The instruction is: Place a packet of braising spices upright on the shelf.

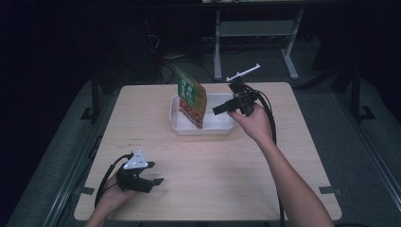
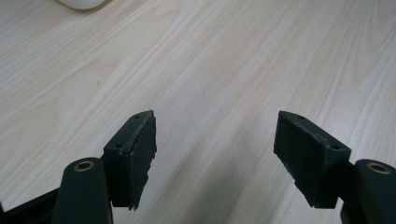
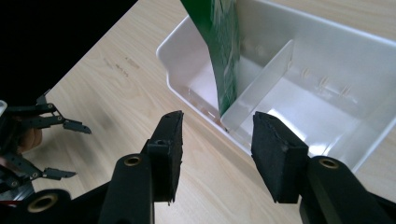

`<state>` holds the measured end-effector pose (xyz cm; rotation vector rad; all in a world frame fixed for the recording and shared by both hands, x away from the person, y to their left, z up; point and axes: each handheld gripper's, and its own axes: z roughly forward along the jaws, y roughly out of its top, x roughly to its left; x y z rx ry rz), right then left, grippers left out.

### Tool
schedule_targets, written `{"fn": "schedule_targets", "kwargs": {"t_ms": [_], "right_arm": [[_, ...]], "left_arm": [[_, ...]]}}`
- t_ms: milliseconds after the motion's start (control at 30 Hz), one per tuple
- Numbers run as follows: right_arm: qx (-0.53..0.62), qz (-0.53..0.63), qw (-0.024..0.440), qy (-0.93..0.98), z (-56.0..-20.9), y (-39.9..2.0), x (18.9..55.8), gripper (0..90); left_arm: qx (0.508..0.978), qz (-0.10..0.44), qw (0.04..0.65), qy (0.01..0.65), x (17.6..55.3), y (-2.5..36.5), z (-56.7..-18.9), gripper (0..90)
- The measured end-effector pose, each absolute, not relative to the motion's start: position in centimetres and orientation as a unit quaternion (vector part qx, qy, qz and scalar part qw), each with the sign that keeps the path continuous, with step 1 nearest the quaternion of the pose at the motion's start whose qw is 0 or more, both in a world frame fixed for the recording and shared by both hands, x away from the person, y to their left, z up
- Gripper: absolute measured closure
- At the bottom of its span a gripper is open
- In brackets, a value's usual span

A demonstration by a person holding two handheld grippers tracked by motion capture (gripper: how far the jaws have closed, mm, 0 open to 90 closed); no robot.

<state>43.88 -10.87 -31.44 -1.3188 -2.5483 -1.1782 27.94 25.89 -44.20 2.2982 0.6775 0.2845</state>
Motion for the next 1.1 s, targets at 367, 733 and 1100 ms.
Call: {"fn": "schedule_targets", "kwargs": {"t_ms": [367, 733, 1100], "right_arm": [[-0.436, -0.380, 0.032, -0.816, -33.2, -13.0, 42.8, 50.9], [-0.442, -0.376, 0.034, -0.814, -34.1, -14.7, 41.7, 49.2], [-0.444, -0.380, 0.035, -0.811, -35.2, -16.3, 40.2, 47.8]], "left_arm": [[0.890, 0.110, 0.356, 0.263, 28.0, 25.8, -44.3, 28.7], [0.888, 0.111, 0.358, 0.266, 27.9, 25.8, -44.3, 28.5], [0.889, 0.113, 0.357, 0.264, 27.9, 25.8, -44.2, 28.4]]}}
